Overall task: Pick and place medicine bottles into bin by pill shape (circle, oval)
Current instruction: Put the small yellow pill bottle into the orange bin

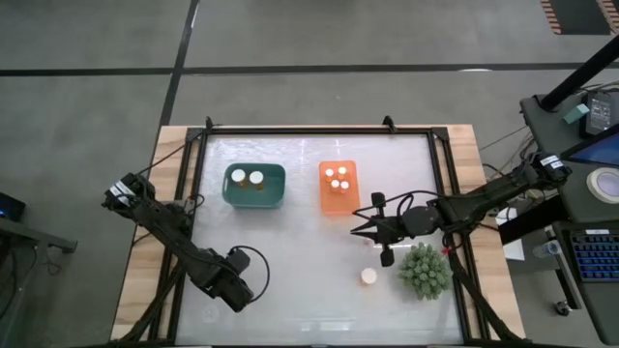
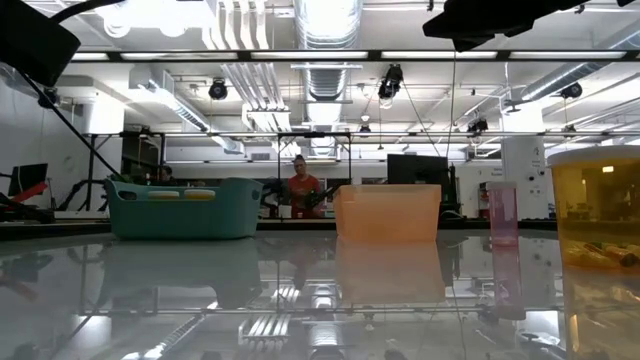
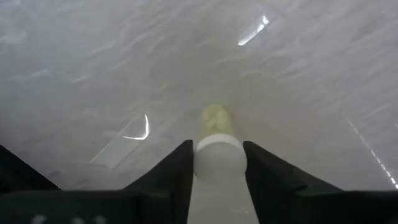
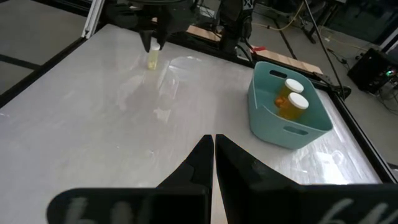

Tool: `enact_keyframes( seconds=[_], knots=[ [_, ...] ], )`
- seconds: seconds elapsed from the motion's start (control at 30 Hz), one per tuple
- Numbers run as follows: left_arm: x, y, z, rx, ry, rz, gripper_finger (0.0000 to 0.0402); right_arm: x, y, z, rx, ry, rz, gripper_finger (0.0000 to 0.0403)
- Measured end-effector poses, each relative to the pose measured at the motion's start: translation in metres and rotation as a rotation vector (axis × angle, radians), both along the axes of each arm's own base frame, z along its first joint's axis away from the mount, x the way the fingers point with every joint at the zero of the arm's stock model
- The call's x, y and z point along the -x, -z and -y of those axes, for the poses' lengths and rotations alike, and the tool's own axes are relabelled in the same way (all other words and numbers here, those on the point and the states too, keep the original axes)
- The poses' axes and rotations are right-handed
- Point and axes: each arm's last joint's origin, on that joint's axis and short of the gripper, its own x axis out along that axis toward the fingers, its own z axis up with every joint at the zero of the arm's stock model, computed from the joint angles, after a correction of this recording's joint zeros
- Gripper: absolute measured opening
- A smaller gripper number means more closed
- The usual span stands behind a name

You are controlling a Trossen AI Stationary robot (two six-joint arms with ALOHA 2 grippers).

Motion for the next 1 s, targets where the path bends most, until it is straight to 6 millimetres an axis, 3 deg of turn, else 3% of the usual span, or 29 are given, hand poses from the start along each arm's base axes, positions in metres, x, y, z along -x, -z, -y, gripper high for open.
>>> enact_keyframes(
  seconds=[0.23,0.43,0.73,1.0],
  knots=[
    [-0.008,-0.012,0.001,0.028,-0.006,0.031,0.0093,0.003,0.006,0.001,0.022,-0.006,-0.018,0.0009],
    [-0.036,-0.044,-0.005,0.109,0.0,0.131,0.0095,0.013,0.011,0.004,0.025,-0.055,0.034,0.0009],
    [-0.079,-0.103,-0.034,0.134,0.043,0.395,0.0097,0.041,0.009,0.013,0.011,-0.109,0.161,0.0009],
    [-0.102,-0.131,-0.066,0.042,0.046,0.563,0.0099,0.058,0.005,0.019,-0.002,-0.108,0.225,0.0009]
  ],
)
